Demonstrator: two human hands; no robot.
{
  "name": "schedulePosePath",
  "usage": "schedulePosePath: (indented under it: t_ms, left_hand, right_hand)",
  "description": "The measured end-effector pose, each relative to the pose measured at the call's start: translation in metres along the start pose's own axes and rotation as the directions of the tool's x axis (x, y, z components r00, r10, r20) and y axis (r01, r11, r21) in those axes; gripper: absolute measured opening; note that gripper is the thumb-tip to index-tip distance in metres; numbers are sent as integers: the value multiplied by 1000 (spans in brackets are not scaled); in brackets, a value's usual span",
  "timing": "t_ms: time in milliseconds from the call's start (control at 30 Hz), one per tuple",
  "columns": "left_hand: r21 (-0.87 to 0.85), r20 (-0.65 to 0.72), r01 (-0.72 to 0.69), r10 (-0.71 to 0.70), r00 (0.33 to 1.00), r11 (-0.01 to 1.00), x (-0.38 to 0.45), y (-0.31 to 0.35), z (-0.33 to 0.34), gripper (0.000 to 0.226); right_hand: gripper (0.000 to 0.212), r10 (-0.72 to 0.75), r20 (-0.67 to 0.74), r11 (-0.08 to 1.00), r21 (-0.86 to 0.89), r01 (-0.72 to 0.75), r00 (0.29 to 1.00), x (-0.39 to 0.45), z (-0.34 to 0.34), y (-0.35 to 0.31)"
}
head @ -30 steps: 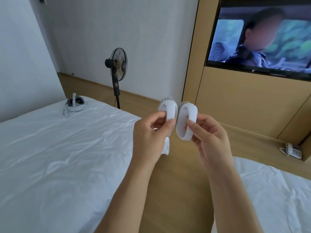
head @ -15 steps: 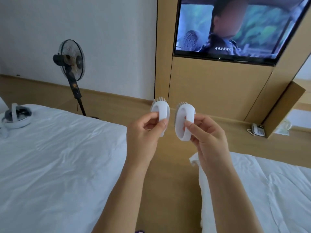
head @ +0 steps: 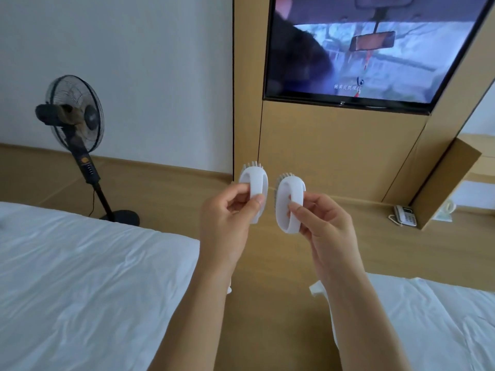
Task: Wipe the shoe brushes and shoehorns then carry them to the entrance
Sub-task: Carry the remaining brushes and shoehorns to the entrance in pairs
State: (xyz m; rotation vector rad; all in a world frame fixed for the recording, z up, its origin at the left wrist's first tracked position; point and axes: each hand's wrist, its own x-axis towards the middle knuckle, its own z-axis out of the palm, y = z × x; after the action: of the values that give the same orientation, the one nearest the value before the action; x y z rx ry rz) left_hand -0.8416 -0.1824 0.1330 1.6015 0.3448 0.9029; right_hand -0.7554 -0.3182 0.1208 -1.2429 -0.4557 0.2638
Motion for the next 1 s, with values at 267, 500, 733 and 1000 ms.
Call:
schedulePosePath:
  t_ms: [267,500,733,1000]
  left_hand:
    - [40,-45,-7,9,999,999,77,-43,6,21]
    - [94,-106,22,-11,994,995,157,-75,50,9]
    - [133,-178,34,-10,984,990,258,-85,123,6]
    - [101,-250,34,-8,968,994,333,-120,168,6]
  right_hand:
    - [11,27,37,1000,10,-28,999,87,16,39]
    - [11,37,110,998,47,-43,993,199,2,63]
    - [12,39,188,996,69,-53,981,334,-25,55]
    - [19,50,265,996,61,-68,963,435,-40,71]
